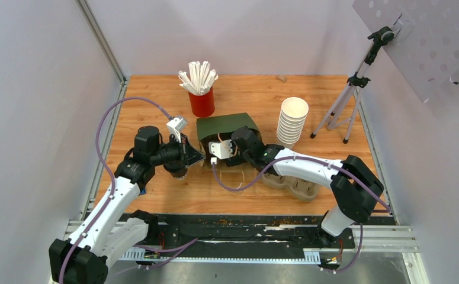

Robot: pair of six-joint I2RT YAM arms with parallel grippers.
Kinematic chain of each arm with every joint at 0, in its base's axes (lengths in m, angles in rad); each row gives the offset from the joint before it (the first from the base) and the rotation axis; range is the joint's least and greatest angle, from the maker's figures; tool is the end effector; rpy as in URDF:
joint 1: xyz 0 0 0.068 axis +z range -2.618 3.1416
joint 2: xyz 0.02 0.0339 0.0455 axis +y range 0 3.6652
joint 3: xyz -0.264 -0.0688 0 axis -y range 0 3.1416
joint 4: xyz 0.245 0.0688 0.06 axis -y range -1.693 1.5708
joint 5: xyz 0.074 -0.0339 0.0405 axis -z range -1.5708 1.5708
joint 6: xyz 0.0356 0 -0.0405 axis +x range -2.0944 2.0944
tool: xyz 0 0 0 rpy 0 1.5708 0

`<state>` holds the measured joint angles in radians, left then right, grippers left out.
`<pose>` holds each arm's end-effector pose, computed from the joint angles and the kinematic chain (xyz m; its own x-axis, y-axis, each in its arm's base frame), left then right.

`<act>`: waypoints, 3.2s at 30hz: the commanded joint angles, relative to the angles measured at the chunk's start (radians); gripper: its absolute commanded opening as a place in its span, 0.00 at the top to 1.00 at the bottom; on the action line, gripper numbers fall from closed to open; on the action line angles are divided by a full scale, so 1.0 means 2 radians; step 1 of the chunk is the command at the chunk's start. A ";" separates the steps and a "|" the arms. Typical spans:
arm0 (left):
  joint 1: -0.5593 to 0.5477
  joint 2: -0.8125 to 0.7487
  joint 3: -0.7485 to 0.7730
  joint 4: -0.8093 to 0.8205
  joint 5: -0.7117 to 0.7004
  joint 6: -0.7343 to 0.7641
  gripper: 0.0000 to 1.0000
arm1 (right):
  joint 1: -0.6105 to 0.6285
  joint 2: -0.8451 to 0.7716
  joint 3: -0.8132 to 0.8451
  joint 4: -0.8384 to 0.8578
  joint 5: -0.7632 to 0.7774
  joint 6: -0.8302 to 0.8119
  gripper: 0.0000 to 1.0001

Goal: Pack the takeout coffee

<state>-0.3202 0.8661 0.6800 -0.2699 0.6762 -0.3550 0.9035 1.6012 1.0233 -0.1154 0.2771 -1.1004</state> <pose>0.1754 -0.0816 0.2834 -0.6626 -0.0659 -0.7460 0.5850 0.5765 -0.5705 0.2238 0.2683 0.2246 0.3781 -0.9055 -0.1928 -0.6360 -0.1028 -0.7648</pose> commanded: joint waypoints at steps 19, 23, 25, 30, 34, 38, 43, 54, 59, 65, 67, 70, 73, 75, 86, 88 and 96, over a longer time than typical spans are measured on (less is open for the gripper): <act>-0.002 0.009 0.041 0.000 -0.012 -0.008 1.00 | 0.003 -0.043 0.045 -0.079 -0.002 0.021 0.05; -0.002 0.015 0.045 0.000 -0.012 -0.012 1.00 | 0.008 -0.052 0.051 -0.100 -0.011 0.023 0.02; -0.002 0.018 0.048 -0.001 -0.011 -0.013 1.00 | 0.008 -0.056 0.057 -0.119 -0.018 0.027 0.02; -0.002 0.021 0.052 0.006 -0.007 -0.024 1.00 | 0.009 -0.065 0.065 -0.145 -0.025 0.032 0.01; -0.002 0.023 0.055 0.009 -0.005 -0.035 1.00 | 0.009 -0.069 0.071 -0.165 -0.034 0.033 0.00; -0.002 0.025 0.061 0.003 -0.006 -0.045 1.00 | 0.010 -0.076 0.082 -0.186 -0.048 0.038 0.00; -0.002 0.030 0.080 -0.025 -0.014 -0.054 1.00 | 0.011 -0.081 0.105 -0.218 -0.074 0.048 0.04; -0.002 0.041 0.111 -0.073 -0.022 -0.059 1.00 | 0.010 -0.082 0.131 -0.258 -0.093 0.069 0.09; -0.002 0.042 0.109 -0.078 -0.022 -0.052 1.00 | 0.010 -0.078 0.130 -0.246 -0.079 0.069 0.11; -0.002 0.043 0.102 -0.075 -0.021 -0.044 1.00 | 0.011 -0.077 0.147 -0.248 -0.121 0.083 0.26; -0.002 0.041 0.099 -0.073 -0.019 -0.045 1.00 | 0.013 -0.074 0.143 -0.243 -0.130 0.087 0.31; -0.002 0.038 0.093 -0.069 -0.015 -0.042 1.00 | 0.017 -0.069 0.133 -0.226 -0.152 0.091 0.38; -0.002 0.033 0.086 -0.060 -0.006 -0.038 1.00 | 0.021 -0.061 0.123 -0.207 -0.155 0.094 0.46; -0.002 0.034 0.084 -0.060 -0.004 -0.035 1.00 | 0.021 -0.055 0.120 -0.194 -0.152 0.095 0.51; -0.002 0.033 0.076 -0.064 0.001 -0.022 1.00 | -0.001 -0.045 0.073 -0.133 -0.088 0.096 0.63; -0.002 0.033 0.075 -0.065 0.001 -0.019 1.00 | -0.009 -0.047 0.064 -0.125 -0.079 0.095 0.63; -0.002 0.034 0.073 -0.063 0.004 -0.022 1.00 | -0.030 -0.060 0.035 -0.102 -0.060 0.093 0.64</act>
<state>-0.3210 0.9443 0.8253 -0.4183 0.6724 -0.4168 0.8639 1.5166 1.1168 -0.3752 0.1219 -0.9211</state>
